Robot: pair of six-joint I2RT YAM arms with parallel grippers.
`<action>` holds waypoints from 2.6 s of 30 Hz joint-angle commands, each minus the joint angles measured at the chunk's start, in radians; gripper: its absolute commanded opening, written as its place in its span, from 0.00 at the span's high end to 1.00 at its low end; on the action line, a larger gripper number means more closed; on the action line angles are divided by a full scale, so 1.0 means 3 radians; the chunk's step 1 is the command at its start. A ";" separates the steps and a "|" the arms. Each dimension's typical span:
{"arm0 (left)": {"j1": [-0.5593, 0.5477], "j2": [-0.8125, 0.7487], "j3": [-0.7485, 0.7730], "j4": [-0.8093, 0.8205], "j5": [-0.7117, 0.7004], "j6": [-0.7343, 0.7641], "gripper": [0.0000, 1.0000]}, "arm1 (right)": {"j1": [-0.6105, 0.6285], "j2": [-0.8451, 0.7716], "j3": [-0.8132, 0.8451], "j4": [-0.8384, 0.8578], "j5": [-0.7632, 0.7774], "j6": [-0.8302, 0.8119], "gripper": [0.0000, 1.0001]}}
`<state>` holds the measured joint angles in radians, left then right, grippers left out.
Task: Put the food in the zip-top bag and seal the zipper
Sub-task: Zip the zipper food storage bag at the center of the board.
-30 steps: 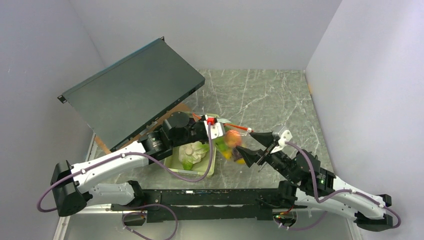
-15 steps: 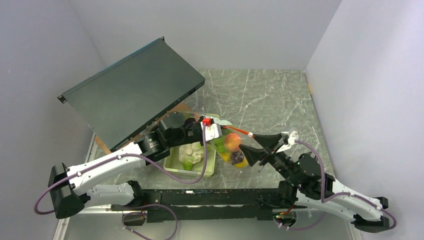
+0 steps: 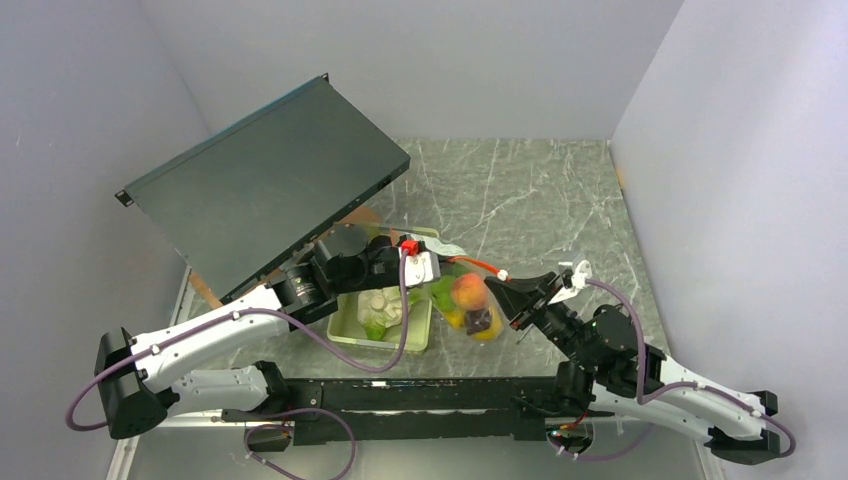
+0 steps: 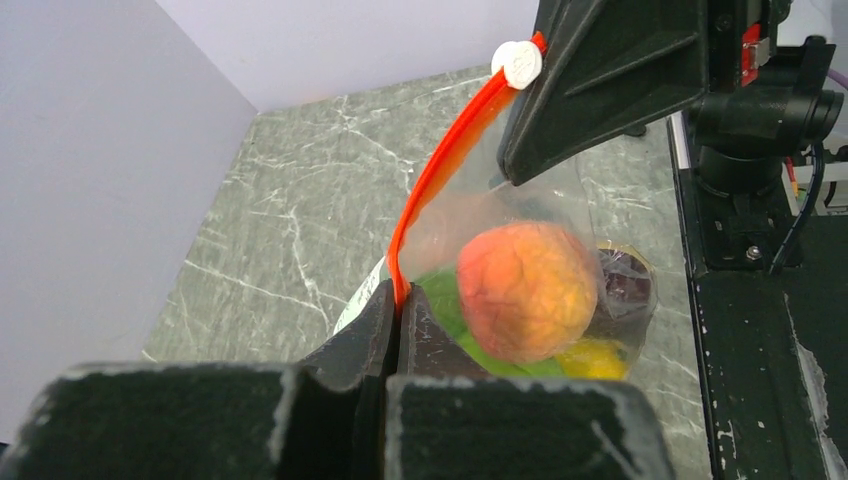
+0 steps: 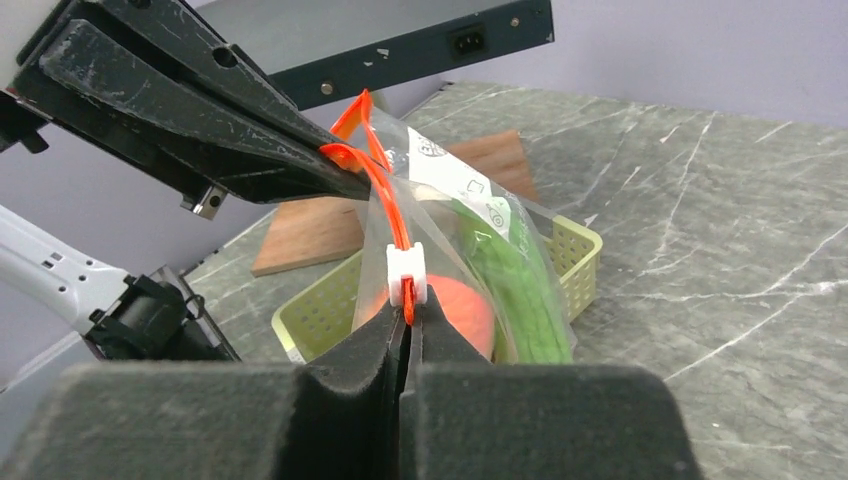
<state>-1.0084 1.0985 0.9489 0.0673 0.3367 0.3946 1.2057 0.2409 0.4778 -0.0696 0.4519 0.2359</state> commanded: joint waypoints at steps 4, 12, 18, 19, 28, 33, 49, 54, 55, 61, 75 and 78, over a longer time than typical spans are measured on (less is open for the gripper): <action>0.0006 -0.0049 0.0413 -0.0296 0.0358 0.0167 0.57 | 0.0003 0.0181 0.0286 0.0018 -0.0299 -0.0175 1.00; 0.0007 0.0062 0.0954 -0.0752 0.1124 0.0152 0.18 | 0.0004 0.0326 0.0551 -0.0276 -0.0506 -0.0372 1.00; 0.0007 0.0488 0.1278 -0.1083 0.1568 0.0164 0.26 | 0.0004 0.0597 0.0782 -0.0458 -0.0731 -0.0505 1.00; 0.0006 0.0537 0.1287 -0.1074 0.1619 0.0148 0.27 | 0.0005 0.0657 0.0815 -0.0492 -0.0767 -0.0521 1.00; 0.0026 0.0595 0.1209 -0.1106 0.1862 0.0102 0.51 | 0.0005 0.0868 0.0888 -0.0481 -0.0867 -0.0592 1.00; 0.0089 0.0516 0.1072 -0.1090 0.1920 0.0110 0.60 | 0.0006 0.0899 0.0896 -0.0494 -0.0887 -0.0604 1.00; 0.0150 0.0574 0.1071 -0.1135 0.1851 0.0109 0.83 | 0.0004 0.0935 0.0910 -0.0446 -0.0980 -0.0606 1.00; 0.0150 0.0615 0.1075 -0.1144 0.1879 0.0091 0.69 | 0.0002 0.0885 0.0906 -0.0448 -0.0963 -0.0594 1.00; 0.0150 0.0621 0.1078 -0.1155 0.1893 0.0098 0.69 | 0.0004 0.0880 0.0911 -0.0463 -0.0959 -0.0592 1.00; 0.0150 0.0653 0.1109 -0.1187 0.1894 0.0099 0.77 | 0.0006 0.0861 0.0892 -0.0469 -0.0978 -0.0579 1.00; 0.0221 0.0715 0.1123 -0.1309 0.1300 0.0187 1.00 | 0.0005 0.0703 0.0981 -0.0490 -0.0546 -0.0387 1.00; 0.0300 0.0721 0.1099 -0.1266 0.1268 0.0159 1.00 | 0.0006 0.0546 0.1052 -0.0556 -0.0399 -0.0306 1.00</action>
<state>-0.9585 1.2964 1.2636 -0.2832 0.7891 0.4309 1.2057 0.4767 0.7033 -0.3069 0.2466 0.0990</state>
